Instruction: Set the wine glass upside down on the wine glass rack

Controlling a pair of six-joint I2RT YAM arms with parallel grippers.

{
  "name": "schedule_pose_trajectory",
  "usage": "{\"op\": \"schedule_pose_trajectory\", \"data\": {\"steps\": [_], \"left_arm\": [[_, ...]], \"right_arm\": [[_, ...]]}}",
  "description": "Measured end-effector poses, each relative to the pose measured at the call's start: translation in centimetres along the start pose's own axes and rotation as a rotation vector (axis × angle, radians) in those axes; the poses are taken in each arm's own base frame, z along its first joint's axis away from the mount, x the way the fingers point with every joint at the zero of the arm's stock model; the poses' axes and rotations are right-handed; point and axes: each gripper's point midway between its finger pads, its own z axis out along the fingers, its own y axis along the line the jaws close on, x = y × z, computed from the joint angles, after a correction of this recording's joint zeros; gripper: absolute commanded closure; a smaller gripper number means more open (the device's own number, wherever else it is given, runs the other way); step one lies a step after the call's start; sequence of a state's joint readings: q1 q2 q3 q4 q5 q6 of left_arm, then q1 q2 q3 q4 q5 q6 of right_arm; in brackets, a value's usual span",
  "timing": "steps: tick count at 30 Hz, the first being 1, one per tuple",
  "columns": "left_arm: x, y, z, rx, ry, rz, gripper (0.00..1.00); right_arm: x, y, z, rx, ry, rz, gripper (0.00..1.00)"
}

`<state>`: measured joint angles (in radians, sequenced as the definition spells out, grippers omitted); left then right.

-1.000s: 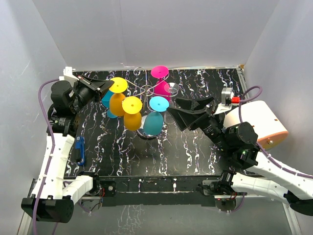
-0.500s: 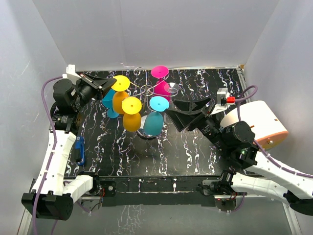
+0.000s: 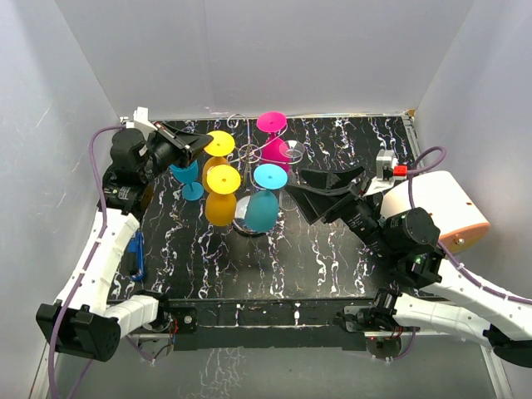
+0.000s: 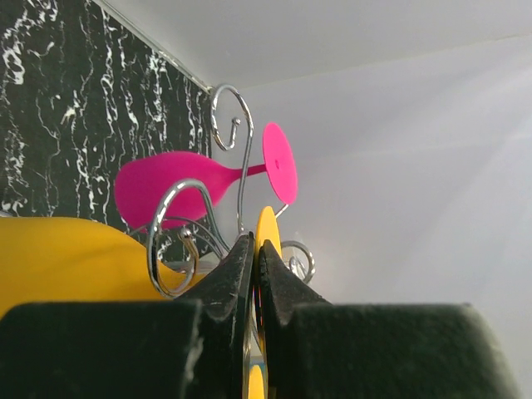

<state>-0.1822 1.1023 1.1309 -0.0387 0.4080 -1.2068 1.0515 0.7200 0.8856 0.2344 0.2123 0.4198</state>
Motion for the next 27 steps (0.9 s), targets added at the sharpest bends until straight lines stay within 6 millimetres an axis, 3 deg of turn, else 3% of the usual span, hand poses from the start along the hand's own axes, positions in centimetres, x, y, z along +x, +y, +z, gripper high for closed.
{"op": "schedule_pose_trajectory", "data": {"steps": [17,27], "left_arm": [[-2.1,1.8,2.1,-0.085,-0.067,0.059,1.0],[-3.0,2.4,2.3,-0.116,-0.105,0.115,1.0]], "right_arm": [[-0.3,0.0,-0.1,0.003,-0.009,-0.001,0.32],[-0.3,-0.1,-0.1,0.007,-0.01,0.0,0.32]]}}
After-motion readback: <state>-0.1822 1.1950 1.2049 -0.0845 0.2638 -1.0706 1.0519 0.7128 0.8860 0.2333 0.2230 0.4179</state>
